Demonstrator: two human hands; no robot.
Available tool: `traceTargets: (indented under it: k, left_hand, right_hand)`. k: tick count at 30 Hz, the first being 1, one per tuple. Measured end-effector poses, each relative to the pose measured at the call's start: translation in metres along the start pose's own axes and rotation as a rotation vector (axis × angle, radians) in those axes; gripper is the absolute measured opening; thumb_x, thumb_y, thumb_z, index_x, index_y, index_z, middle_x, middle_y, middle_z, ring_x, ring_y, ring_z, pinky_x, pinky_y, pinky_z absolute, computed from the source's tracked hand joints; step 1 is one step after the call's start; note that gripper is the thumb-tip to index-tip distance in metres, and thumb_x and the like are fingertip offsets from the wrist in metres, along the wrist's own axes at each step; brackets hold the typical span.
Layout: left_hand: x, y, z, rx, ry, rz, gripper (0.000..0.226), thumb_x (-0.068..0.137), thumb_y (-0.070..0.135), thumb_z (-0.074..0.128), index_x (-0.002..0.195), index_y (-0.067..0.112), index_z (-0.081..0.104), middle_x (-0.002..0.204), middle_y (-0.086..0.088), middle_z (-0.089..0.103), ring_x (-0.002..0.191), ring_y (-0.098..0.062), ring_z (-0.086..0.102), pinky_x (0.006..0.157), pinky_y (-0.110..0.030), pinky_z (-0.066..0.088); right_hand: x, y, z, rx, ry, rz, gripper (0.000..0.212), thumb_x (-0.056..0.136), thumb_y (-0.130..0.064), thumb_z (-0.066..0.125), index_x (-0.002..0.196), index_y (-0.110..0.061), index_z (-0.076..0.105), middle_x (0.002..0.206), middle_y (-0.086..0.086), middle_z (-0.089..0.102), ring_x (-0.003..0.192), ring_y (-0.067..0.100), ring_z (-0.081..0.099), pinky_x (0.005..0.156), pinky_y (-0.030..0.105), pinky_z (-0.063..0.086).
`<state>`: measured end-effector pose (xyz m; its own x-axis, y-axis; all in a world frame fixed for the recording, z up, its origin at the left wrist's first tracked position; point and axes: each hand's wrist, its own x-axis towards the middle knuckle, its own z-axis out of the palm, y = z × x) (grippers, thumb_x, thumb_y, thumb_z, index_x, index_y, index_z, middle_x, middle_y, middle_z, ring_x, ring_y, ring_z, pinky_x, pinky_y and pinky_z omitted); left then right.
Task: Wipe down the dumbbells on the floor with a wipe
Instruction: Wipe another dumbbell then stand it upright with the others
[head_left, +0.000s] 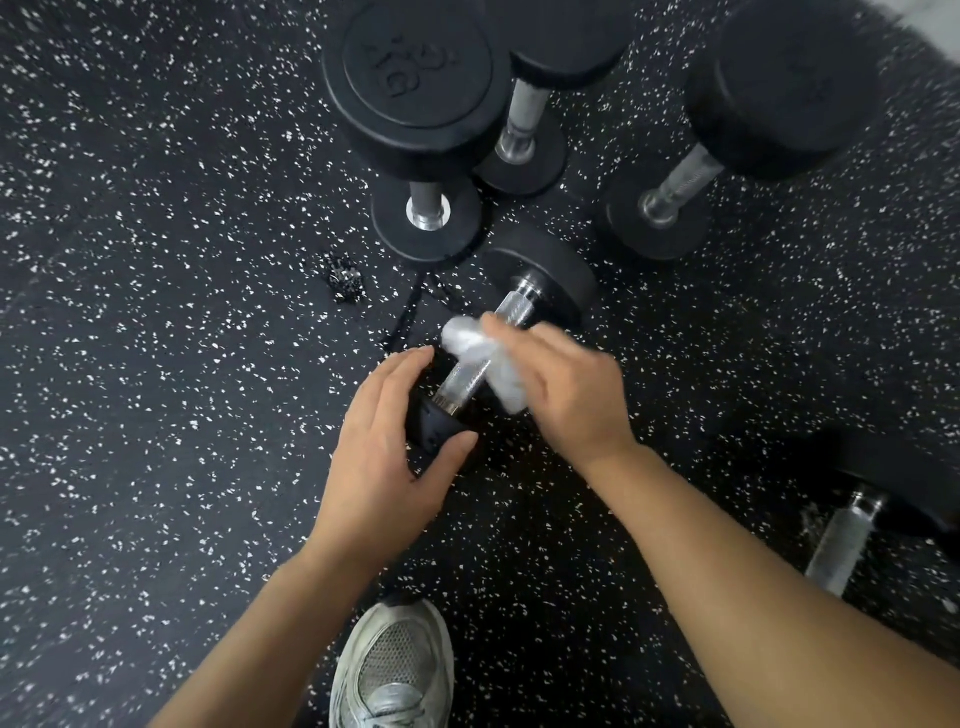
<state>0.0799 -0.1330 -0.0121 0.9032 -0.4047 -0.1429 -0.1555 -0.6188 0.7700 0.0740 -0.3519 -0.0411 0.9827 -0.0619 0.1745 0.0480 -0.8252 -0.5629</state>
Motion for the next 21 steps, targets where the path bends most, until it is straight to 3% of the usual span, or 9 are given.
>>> traceTargets:
  k: [2,4,6,9,12,15,17,21]
  left_hand:
    - [-0.001,0.001,0.0,0.009,-0.007,-0.014,0.078,0.09,0.045,0.07,0.157,0.023,0.036,0.157,0.005,0.042,0.148,-0.011,0.038,0.123,-0.034,0.031]
    - [-0.001,0.001,0.0,0.016,-0.008,-0.012,0.077,0.092,0.046,0.069,0.157,0.023,0.035,0.156,0.005,0.042,0.148,-0.011,0.037,0.123,-0.032,0.03]
    - [0.0,0.0,0.0,0.013,0.005,0.008,0.074,0.093,0.043,0.07,0.155,0.022,0.037,0.153,0.009,0.042,0.145,-0.01,0.039,0.122,-0.027,0.029]
    - [0.0,-0.001,0.0,-0.001,0.015,-0.014,0.076,0.09,0.037,0.075,0.154,0.019,0.039,0.152,0.008,0.044,0.145,-0.012,0.041,0.122,-0.027,0.03]
    - [0.0,0.0,-0.002,-0.006,0.011,-0.021,0.078,0.088,0.037,0.075,0.155,0.019,0.039,0.153,0.002,0.047,0.145,-0.015,0.043,0.121,-0.035,0.035]
    - [0.0,0.002,-0.002,-0.002,0.001,-0.027,0.078,0.088,0.042,0.073,0.155,0.022,0.038,0.155,0.003,0.045,0.145,-0.014,0.042,0.121,-0.037,0.035]
    - [0.0,0.003,-0.002,0.007,-0.008,-0.03,0.078,0.089,0.045,0.071,0.156,0.024,0.037,0.156,0.005,0.043,0.146,-0.012,0.04,0.122,-0.034,0.033]
    - [0.0,0.003,-0.001,0.015,-0.008,-0.024,0.078,0.089,0.043,0.073,0.155,0.021,0.038,0.155,0.005,0.044,0.147,-0.012,0.039,0.122,-0.033,0.032]
  right_hand:
    - [0.006,0.008,0.0,-0.025,0.097,0.161,0.036,0.106,-0.022,0.05,0.138,-0.025,0.067,0.089,-0.012,0.066,0.056,0.012,0.053,0.045,0.032,0.044]
    - [0.003,0.002,0.007,-0.023,0.089,0.175,0.039,0.106,-0.023,0.044,0.138,-0.023,0.066,0.088,-0.009,0.067,0.055,0.013,0.054,0.045,0.028,0.042]
    - [-0.004,-0.01,0.012,-0.013,0.003,0.066,0.039,0.106,-0.023,0.045,0.138,-0.023,0.066,0.089,-0.01,0.065,0.052,0.013,0.053,0.044,0.024,0.04]
    - [-0.016,-0.015,0.012,-0.011,-0.183,-0.13,0.039,0.104,-0.019,0.053,0.14,-0.027,0.064,0.108,-0.007,0.073,0.061,0.02,0.066,0.051,0.036,0.055]
    - [-0.011,-0.017,0.004,0.013,-0.173,-0.232,0.038,0.104,-0.021,0.049,0.137,-0.027,0.067,0.106,-0.008,0.074,0.058,0.018,0.065,0.049,0.032,0.053]
    - [0.006,-0.008,-0.005,0.007,0.093,-0.016,0.038,0.106,-0.018,0.046,0.136,-0.026,0.067,0.082,-0.015,0.058,0.05,0.009,0.043,0.045,0.018,0.029]
    - [0.012,0.001,-0.005,-0.009,0.211,0.14,0.036,0.104,-0.013,0.051,0.133,-0.023,0.07,0.081,-0.017,0.054,0.051,0.008,0.041,0.046,0.02,0.026]
    - [-0.002,-0.014,0.013,-0.025,0.063,0.108,0.039,0.105,-0.02,0.043,0.132,-0.019,0.071,0.087,-0.006,0.066,0.052,0.014,0.051,0.046,0.023,0.034]
